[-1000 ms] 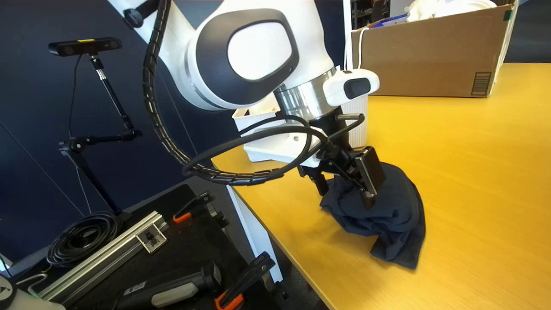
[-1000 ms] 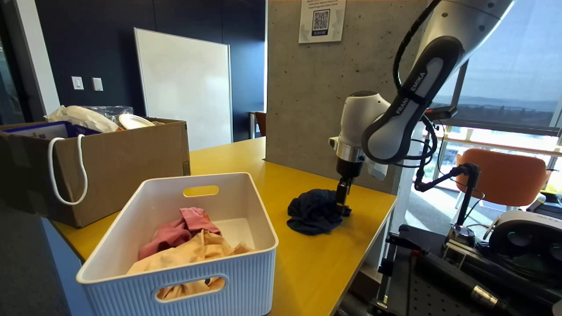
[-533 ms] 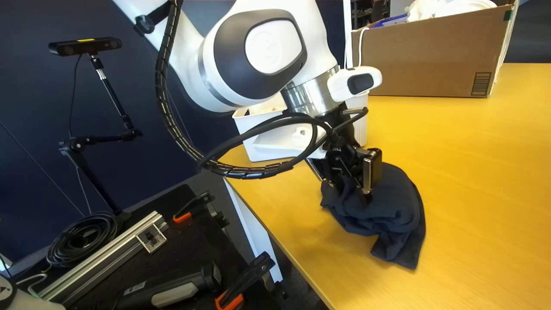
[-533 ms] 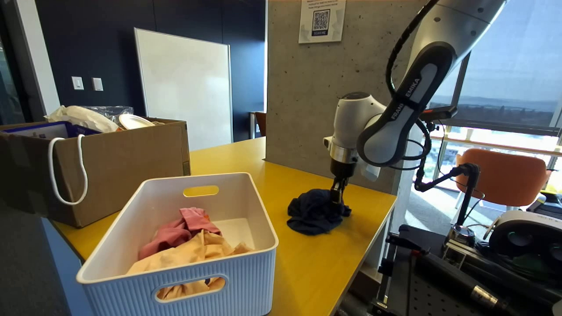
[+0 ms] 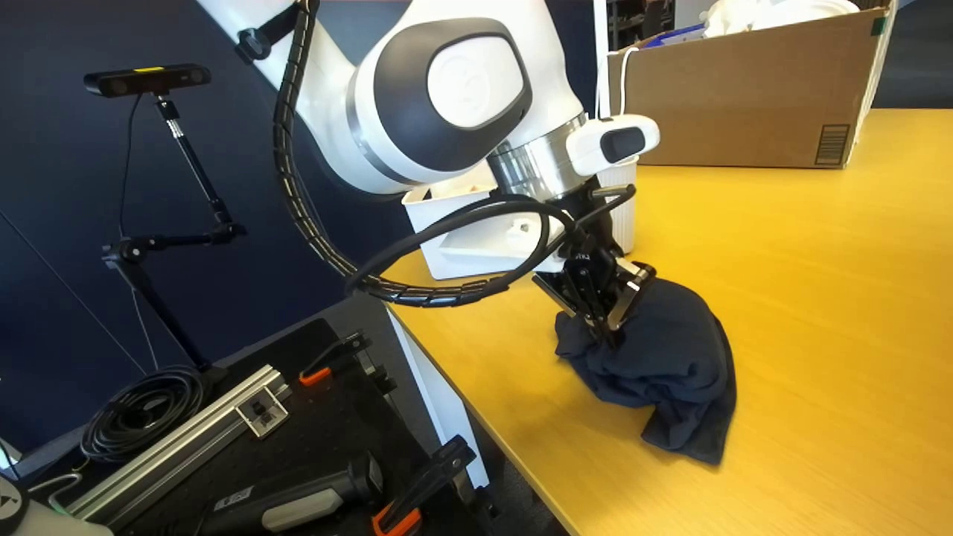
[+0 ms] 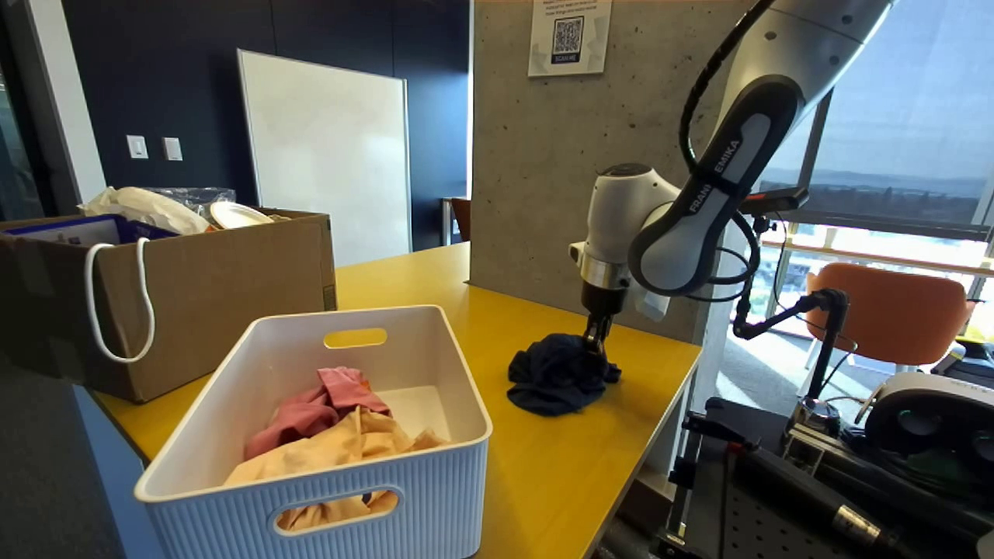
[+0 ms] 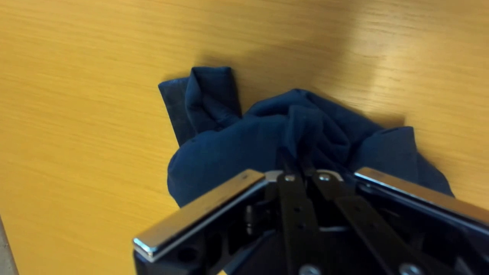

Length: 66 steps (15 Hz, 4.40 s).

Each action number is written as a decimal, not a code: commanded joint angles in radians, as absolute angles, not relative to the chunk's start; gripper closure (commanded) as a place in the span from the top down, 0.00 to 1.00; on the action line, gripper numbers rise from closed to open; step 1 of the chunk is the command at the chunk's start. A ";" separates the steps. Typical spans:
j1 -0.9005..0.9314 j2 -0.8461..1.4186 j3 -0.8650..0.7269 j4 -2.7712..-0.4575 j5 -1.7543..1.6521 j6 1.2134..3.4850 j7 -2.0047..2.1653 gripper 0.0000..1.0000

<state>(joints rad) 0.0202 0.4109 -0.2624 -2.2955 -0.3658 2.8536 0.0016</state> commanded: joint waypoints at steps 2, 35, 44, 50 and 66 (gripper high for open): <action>0.039 0.390 -0.201 -2.247 -0.341 2.848 0.004 0.01; -0.161 -0.013 -0.232 -2.184 -0.369 2.701 0.148 0.01; 0.027 -0.298 -0.076 -2.271 0.085 2.549 -0.099 0.01; -0.045 -0.193 -0.201 -2.233 0.172 2.579 -0.170 0.01; -0.175 0.075 -0.213 -2.079 -0.141 2.666 0.280 0.99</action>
<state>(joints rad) -0.1978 0.1092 -0.2624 -2.0553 -0.2574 2.7150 0.3418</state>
